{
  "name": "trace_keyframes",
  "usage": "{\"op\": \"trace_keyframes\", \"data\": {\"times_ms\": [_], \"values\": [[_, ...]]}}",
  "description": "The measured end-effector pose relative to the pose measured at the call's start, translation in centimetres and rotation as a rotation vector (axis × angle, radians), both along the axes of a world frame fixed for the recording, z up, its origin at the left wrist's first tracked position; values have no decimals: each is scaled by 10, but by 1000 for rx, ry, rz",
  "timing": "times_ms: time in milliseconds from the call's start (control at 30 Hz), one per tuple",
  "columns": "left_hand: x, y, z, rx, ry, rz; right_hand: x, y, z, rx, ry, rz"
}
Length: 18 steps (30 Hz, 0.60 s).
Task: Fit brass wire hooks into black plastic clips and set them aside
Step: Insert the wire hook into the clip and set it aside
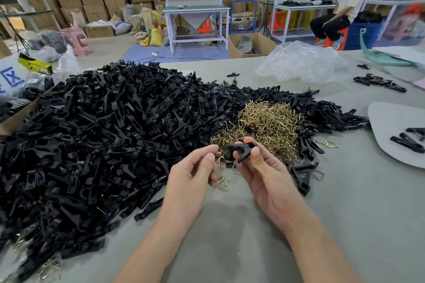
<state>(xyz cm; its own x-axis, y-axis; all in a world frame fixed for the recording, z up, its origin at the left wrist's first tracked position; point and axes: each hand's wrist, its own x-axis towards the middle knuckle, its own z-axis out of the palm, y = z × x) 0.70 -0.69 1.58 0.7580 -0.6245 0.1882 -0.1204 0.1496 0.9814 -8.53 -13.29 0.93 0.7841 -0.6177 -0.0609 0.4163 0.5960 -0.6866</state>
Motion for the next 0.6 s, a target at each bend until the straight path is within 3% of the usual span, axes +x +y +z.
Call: {"op": "trace_keyframes", "data": {"times_ms": [133, 400, 600], "values": [[-6, -4, 3, -31, 89, -11, 0, -1, -2, 86, -14, -2], [-7, -6, 1, -13, 210, 12, 3, 8, -6, -240, -65, 34], [-2, -2, 3, 31, 222, 10, 3, 6, -9, -327, -40, 39]]}}
